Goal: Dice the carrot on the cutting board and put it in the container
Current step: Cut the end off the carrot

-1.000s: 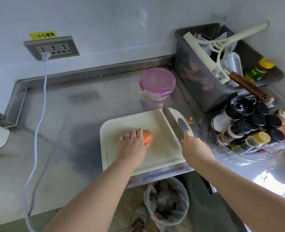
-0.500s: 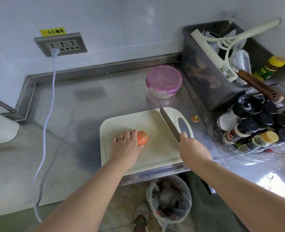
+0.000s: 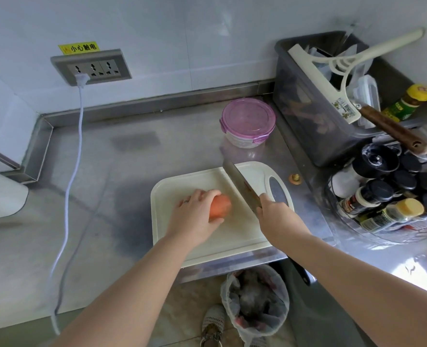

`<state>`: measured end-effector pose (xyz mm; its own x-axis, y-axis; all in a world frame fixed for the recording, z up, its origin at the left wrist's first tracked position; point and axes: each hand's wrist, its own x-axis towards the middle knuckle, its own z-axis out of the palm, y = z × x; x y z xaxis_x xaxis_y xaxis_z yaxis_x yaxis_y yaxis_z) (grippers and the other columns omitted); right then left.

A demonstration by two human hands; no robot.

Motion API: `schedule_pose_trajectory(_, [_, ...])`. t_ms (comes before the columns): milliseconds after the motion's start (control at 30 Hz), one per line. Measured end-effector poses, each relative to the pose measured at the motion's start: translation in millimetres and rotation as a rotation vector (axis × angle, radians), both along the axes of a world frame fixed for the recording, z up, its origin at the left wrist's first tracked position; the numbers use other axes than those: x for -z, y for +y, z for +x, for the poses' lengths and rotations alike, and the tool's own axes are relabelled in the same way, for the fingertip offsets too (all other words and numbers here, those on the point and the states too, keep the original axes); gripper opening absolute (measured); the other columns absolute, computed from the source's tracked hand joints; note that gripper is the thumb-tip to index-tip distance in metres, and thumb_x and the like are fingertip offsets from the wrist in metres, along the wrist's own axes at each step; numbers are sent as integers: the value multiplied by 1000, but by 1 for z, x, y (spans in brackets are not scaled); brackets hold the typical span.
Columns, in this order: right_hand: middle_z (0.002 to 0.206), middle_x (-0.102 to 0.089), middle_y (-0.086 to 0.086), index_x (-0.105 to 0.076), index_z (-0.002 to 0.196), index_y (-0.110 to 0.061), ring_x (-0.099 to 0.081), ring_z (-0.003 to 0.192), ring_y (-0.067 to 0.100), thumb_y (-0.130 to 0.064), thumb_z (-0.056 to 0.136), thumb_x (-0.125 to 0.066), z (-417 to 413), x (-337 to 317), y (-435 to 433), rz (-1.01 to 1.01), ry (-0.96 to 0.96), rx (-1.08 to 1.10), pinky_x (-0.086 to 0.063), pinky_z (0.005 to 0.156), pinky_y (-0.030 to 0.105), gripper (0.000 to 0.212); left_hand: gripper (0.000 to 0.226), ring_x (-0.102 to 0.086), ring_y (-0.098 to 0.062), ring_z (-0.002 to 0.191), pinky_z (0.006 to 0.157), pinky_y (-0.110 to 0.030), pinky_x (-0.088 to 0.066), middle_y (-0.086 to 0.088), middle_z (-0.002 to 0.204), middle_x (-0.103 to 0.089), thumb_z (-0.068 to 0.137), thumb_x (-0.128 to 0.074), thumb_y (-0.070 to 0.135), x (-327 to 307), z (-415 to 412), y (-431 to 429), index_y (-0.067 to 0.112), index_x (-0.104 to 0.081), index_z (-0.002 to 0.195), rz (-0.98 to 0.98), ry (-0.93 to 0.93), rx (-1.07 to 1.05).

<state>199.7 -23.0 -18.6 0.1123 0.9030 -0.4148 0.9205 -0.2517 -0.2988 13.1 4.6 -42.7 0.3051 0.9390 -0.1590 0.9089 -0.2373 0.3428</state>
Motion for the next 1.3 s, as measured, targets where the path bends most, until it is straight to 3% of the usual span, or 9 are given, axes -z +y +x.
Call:
schedule_pose_trajectory(100, [87,-48,7,-40,120,-10,-61,89,33,-20,103,-29,-1,5,-3,7,-52,-28,-44,69,36,23,53,-51,-20,116,99,-33,-36,5,131,-48,88,-59,43,0,-5,-2,36,-37,135,-9,-31,-3])
schedule_pose_trajectory(267, [93,-64,6,-37,119,-14,-64,75,23,-18,102,-38,-2,9,-7,-34,-7,14,-52,60,31,18,51,-56,-21,103,86,-32,-46,5,125,-48,83,-70,35,2,0,-3,33,-46,127,-85,-257,-86])
schedule_pose_trajectory(467, [102,-44,10,-45,126,-6,-32,54,11,-6,100,-40,6,-4,-4,-134,20,28,-46,60,25,27,47,-56,-14,93,76,-23,-40,7,103,-60,70,-80,30,-13,6,15,20,-56,109,36,-450,-217])
schedule_pose_trajectory(600, [84,-30,8,-50,123,-3,-51,75,14,-6,99,-43,6,-7,-4,-144,-143,-196,-49,62,24,26,44,-55,-15,87,72,-27,-43,6,102,-60,70,-80,33,-9,8,17,20,-57,105,32,-372,-202])
schedule_pose_trajectory(700, [97,-32,15,-54,124,1,-47,68,12,2,95,-49,7,-7,-7,-208,-311,-323,-48,63,20,29,46,-56,-17,91,75,-31,-46,7,105,-59,70,-81,32,-2,10,13,23,-55,107,60,-381,-204])
schedule_pose_trajectory(800, [113,-41,12,-50,125,-5,-34,53,11,-1,98,-43,6,-6,-4,-144,-187,-186,-44,55,22,29,46,-58,-21,95,78,-35,-49,7,107,-60,70,-81,29,3,9,8,22,-54,108,101,-410,-199])
schedule_pose_trajectory(933, [82,-49,6,-40,119,-12,-56,73,27,-22,102,-30,9,-12,1,12,-58,-103,-49,66,36,23,48,-58,-20,97,75,-35,-49,7,111,-59,74,-78,34,3,10,8,25,-53,113,74,-389,-223])
schedule_pose_trajectory(1067, [84,-54,8,-39,115,-10,-54,65,26,-19,103,-31,7,-25,4,73,-42,-96,-36,47,28,17,49,-58,-18,100,77,-31,-47,8,114,-55,77,-73,41,0,9,8,29,-52,119,-1,-380,-233])
schedule_pose_trajectory(1300, [87,-57,3,-36,120,-14,-58,67,21,-14,102,-37,-6,-58,-3,146,-126,-237,-51,56,29,18,62,-62,-14,94,90,-29,-48,8,121,-50,76,-78,34,-10,0,6,21,-49,129,-186,-564,-296])
